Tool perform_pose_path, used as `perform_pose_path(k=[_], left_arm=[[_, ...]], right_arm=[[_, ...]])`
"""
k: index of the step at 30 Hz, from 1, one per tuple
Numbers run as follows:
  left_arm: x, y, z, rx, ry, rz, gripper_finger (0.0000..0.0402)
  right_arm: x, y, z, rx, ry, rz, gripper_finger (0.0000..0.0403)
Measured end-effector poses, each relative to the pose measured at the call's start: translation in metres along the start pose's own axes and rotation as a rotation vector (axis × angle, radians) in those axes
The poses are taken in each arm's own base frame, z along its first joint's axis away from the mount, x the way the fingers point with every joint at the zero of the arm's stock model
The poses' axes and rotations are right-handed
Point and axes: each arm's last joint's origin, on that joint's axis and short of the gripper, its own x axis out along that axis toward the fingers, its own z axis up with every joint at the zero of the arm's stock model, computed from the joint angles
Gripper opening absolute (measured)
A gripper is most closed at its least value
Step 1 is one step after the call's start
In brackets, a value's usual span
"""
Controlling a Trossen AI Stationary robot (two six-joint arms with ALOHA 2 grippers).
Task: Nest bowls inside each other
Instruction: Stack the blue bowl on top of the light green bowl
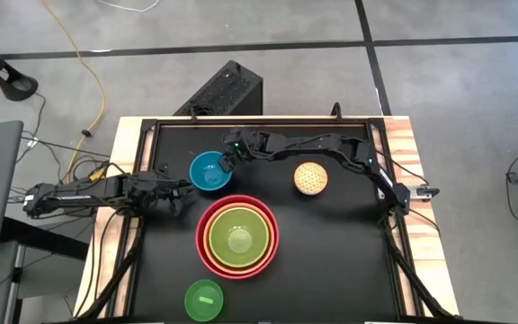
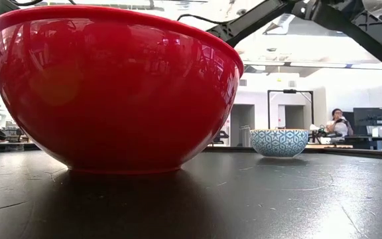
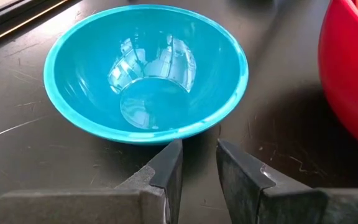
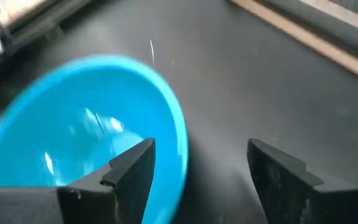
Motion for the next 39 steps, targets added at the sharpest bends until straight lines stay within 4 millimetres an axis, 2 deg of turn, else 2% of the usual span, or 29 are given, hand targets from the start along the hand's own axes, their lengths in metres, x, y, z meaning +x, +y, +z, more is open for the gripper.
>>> perform_pose_path(k=[10,14,18,24,26,30,34,36,39], left_arm=[[0.000,0.000,0.000,0.005,0.000,0.001,0.0087],[0.000,0.000,0.000,0.005,0.000,0.001,0.0087],[0.000,0.000,0.000,0.005,0.000,0.001,0.0087],[0.000,0.000,0.000,0.005,0.000,0.001,0.0087],[0.000,0.000,0.000,0.005,0.000,0.001,0.0087],[0.000,0.000,0.000,0.005,0.000,0.001,0.0087],[0.000,0.000,0.000,0.005,0.000,0.001,0.0087],[0.000,0.000,0.000,0.006,0.001,0.001,0.0087],[0.000,0.000,0.000,0.006,0.001,0.001,0.0087]], right_arm=[[0.015,0.003,-0.018,0.003,0.061,0.017,0.0269],[0.014,0.005,-0.017,0.001,0.059,0.031,0.0245],[0.014,0.005,-0.017,0.002,0.059,0.031,0.0183],[0.013,0.000,-0.013,0.023,0.044,0.015,0.0044],[0.010,-0.004,-0.006,0.025,0.012,-0.014,0.0017],[-0.005,-0.020,0.016,0.034,-0.026,-0.062,0.0030],[-0.038,-0.031,0.041,0.029,-0.048,-0.088,0.0033],[-0.059,-0.027,0.049,-0.006,-0.041,-0.087,0.0024],[-0.093,-0.010,0.054,-0.063,-0.034,-0.054,0.0015]])
